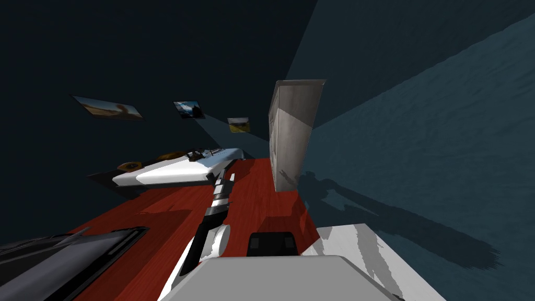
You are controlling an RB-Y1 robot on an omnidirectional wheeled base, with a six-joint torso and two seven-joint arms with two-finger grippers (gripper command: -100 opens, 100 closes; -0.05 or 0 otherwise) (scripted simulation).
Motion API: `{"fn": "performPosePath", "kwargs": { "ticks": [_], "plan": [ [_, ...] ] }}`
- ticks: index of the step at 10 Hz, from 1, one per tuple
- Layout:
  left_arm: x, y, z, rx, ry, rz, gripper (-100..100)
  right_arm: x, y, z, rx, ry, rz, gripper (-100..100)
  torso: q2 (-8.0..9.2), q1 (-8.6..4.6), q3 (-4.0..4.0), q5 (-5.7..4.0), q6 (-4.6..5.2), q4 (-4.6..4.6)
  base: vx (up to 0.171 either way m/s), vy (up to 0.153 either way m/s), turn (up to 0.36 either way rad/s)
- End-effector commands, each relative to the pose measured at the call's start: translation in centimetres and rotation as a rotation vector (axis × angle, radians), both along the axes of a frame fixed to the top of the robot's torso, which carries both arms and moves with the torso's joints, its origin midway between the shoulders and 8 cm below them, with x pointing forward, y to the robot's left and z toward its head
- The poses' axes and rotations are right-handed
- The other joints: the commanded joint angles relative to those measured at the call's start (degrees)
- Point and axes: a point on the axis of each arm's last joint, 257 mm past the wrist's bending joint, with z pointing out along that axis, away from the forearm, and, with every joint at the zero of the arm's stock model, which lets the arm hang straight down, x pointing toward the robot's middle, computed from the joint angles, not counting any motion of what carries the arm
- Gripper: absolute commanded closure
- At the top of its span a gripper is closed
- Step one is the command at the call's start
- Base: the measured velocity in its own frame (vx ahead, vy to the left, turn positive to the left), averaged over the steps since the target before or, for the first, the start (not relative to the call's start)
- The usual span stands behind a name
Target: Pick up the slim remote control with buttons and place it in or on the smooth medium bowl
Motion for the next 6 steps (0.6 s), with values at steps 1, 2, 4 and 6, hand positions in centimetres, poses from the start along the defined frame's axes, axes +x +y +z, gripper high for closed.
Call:
{"fn": "performPosePath", "kwargs": {
  "ticks": [1, 2, 4, 6],
  "plan": [
    [0.0, 0.0, 0.0, 0.0, 0.0, 0.0, 0, -1.1, -1.3, -0.3, -0.04, 0.013, 0.041, -100, 0.0, 0.0, 0.0, 0.0, 0.0, 0.0, 0.055, -0.017, -0.006],
    [0.0, 0.0, 0.0, 0.0, 0.0, 0.0, 0, -1.1, -1.4, -0.3, -0.042, 0.013, 0.045, -100, -0.06, 0.0, -0.03, -0.01, 0.0, -0.01, 0.044, -0.013, -0.002],
    [0.0, 0.0, 0.0, 0.0, 0.0, 0.0, 0, -1.7, -2.1, -0.7, -0.068, 0.02, 0.078, -100, -0.03, 0.02, -0.02, 0.0, 0.0, -0.01, 0.036, -0.019, -0.012],
    [0.0, 0.0, 0.0, 0.0, 0.0, 0.0, 0, -1.8, -2.0, -0.7, -0.07, 0.021, 0.081, -100, 0.02, 0.01, 0.01, -0.01, 0.01, 0.0, 0.017, -0.014, -0.017]
  ]
}}
